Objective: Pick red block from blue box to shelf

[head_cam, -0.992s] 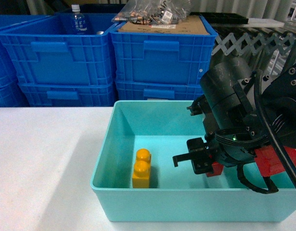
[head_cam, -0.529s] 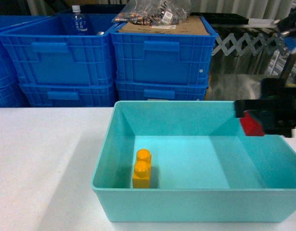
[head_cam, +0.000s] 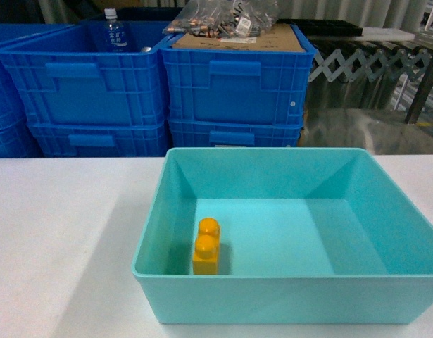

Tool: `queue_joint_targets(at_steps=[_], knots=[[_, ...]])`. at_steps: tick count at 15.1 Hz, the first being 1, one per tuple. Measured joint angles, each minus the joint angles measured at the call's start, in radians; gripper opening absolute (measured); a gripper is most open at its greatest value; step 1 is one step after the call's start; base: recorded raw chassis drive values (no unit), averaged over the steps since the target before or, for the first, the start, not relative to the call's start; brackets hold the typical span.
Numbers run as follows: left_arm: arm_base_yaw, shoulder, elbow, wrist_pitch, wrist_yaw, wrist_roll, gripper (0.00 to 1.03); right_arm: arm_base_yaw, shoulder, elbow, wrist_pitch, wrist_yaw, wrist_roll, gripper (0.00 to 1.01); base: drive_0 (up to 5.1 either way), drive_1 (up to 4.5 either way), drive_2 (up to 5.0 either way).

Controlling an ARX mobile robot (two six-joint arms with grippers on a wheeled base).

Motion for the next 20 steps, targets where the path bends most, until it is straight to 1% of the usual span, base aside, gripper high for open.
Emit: queue_joint_targets(at_steps=[1,2,4,6,7,8,9,10,11,12,19,20], knots=[[0.0,0.0,0.0,0.0,0.0,0.0,0.98,-0.018,-0.017,-0.012,-0.004,-0.012,0.011,0.26,0.0,0.0,0.0],[0.0,0.0,0.0,0.0,0.0,0.0,0.98,-0.076,-0.087,-0.074,-0.039,-0.06,0.033,0.26,0.0,0.0,0.0],[0.0,0.0,0.0,0.0,0.0,0.0,0.98,-0.121,-0.159,-0.097,-0.068,-0.107,0.04,0.26,0.0,0.0,0.0],[0.0,0.0,0.0,0.0,0.0,0.0,0.98,-0.153,-0.209,-0.122,-0.1,-0.14,0.043,0.26,0.0,0.0,0.0],[0.0,0.0,0.0,0.0,0.0,0.0,0.98,-0.198,-0.241,-0.134,-0.127,-0.201,0.045,0.26,0.0,0.0,0.0],[0.0,0.0,0.0,0.0,0.0,0.0,0.98,-0.265,-0.272,-0.142,-0.146,-0.241,0.047,0.26,0.0,0.0,0.0],[0.0,0.0,0.0,0.0,0.0,0.0,0.98,-0.275,-0.294,-0.146,-0.158,-0.242,0.049,0.26,0.0,0.0,0.0],[0.0,0.0,0.0,0.0,-0.001,0.0,0.98,-0.27,-0.317,-0.15,-0.17,-0.26,0.049,0.26,0.0,0.0,0.0],[0.0,0.0,0.0,-0.001,0.0,0.0,0.98,-0.268,-0.336,-0.156,-0.19,-0.259,0.049,0.26,0.0,0.0,0.0],[0.0,0.0,0.0,0.0,0.0,0.0,0.98,-0.269,-0.352,-0.182,-0.163,-0.257,0.048,0.26,0.0,0.0,0.0],[0.0,0.0,0.0,0.0,0.0,0.0,0.98,-0.268,-0.482,-0.182,-0.293,-0.258,0.049,0.26,0.0,0.0,0.0],[0.0,0.0,0.0,0.0,0.0,0.0,0.98,-0.268,-0.522,-0.181,-0.349,-0.258,0.049,0.26,0.0,0.0,0.0]])
